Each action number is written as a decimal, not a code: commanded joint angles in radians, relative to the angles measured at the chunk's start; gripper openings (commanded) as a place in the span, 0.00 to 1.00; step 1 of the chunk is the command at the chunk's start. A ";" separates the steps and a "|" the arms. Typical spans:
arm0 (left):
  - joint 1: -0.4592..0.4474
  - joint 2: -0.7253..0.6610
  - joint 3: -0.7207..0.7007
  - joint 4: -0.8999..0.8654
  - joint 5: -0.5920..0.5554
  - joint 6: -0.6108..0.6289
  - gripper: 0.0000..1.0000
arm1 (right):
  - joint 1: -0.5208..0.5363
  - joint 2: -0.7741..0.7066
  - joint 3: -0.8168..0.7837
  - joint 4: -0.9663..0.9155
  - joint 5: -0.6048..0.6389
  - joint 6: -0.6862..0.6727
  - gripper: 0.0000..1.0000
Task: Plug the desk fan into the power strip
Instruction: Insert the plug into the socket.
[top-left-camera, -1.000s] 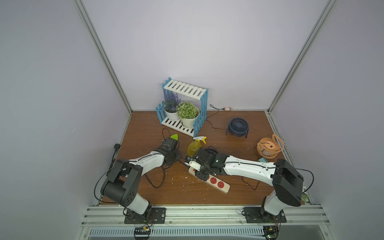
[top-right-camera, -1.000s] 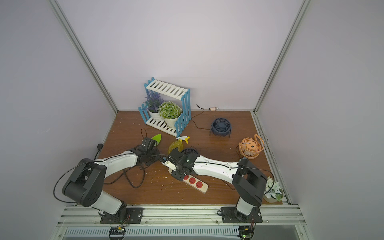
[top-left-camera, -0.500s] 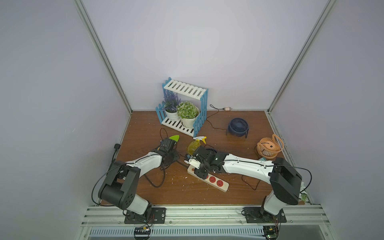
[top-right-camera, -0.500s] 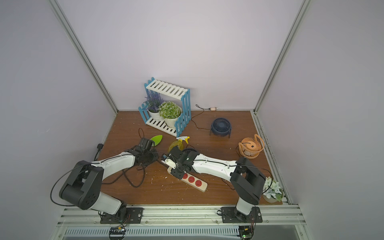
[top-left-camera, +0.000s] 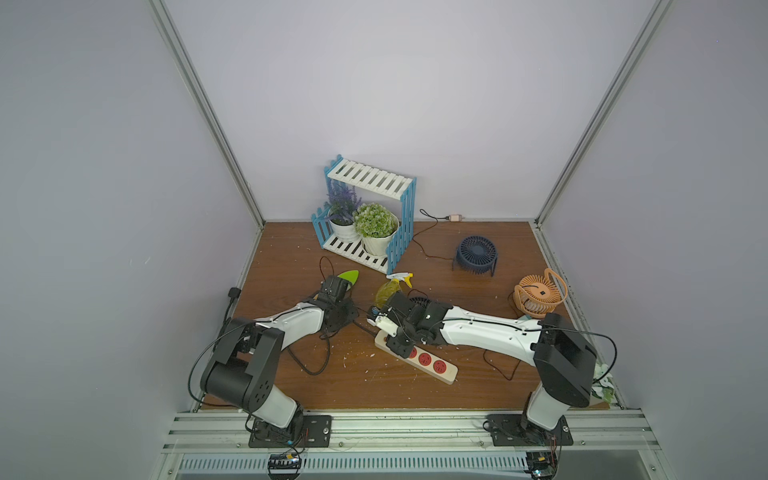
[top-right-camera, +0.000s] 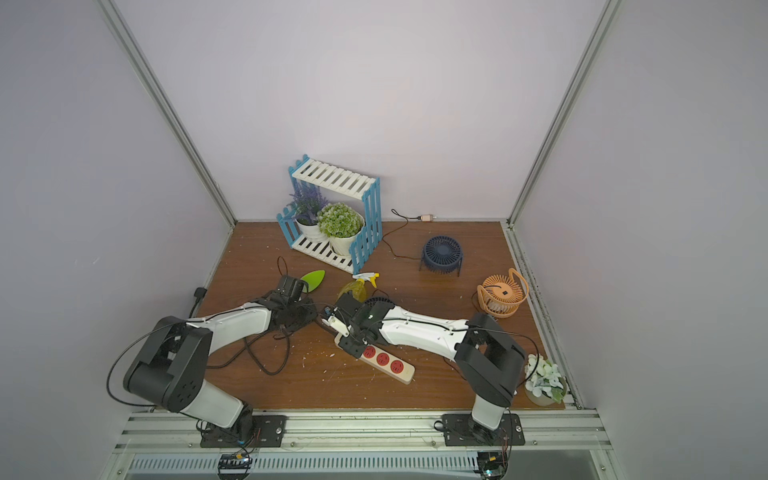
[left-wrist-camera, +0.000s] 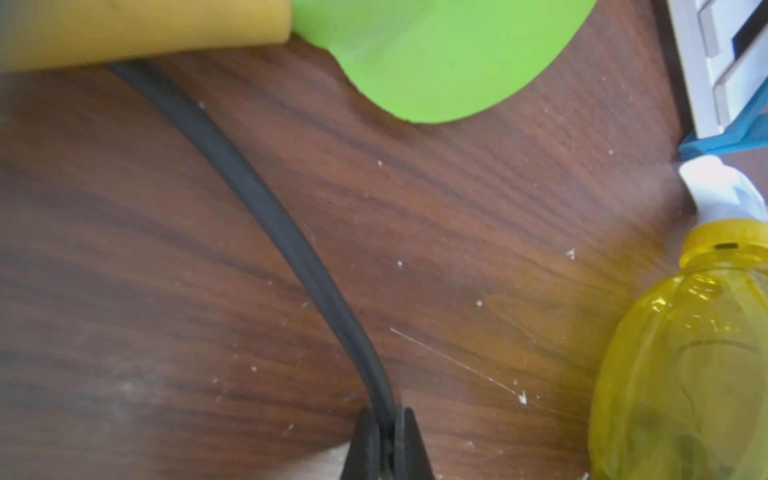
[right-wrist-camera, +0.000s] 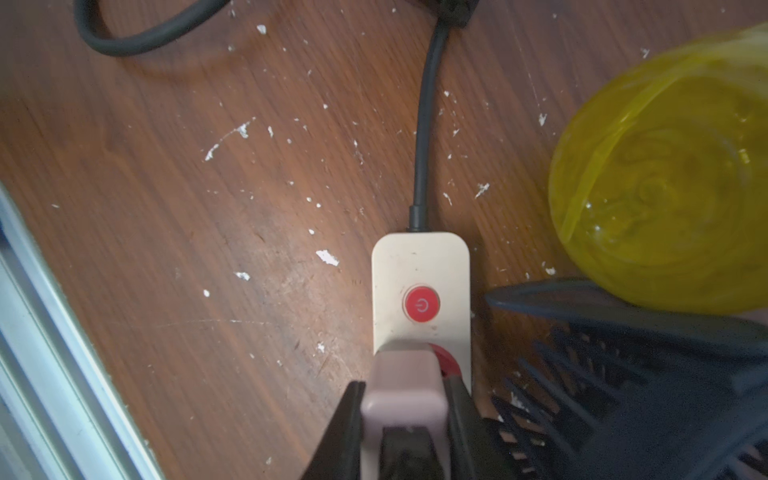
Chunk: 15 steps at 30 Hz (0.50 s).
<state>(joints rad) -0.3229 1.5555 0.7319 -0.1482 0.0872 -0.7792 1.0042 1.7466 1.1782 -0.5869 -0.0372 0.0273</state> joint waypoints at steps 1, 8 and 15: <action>0.054 0.031 0.033 0.059 -0.122 0.040 0.00 | 0.009 0.124 -0.162 -0.122 -0.003 0.097 0.00; 0.066 0.076 0.054 0.084 -0.101 0.057 0.00 | -0.018 0.142 -0.207 -0.136 -0.011 0.159 0.00; 0.089 0.094 0.055 0.107 -0.074 0.077 0.00 | 0.004 0.218 -0.188 -0.138 -0.015 0.182 0.00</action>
<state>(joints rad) -0.3035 1.6085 0.7708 -0.1184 0.1555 -0.7422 0.9932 1.7214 1.1042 -0.4911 -0.0559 0.1463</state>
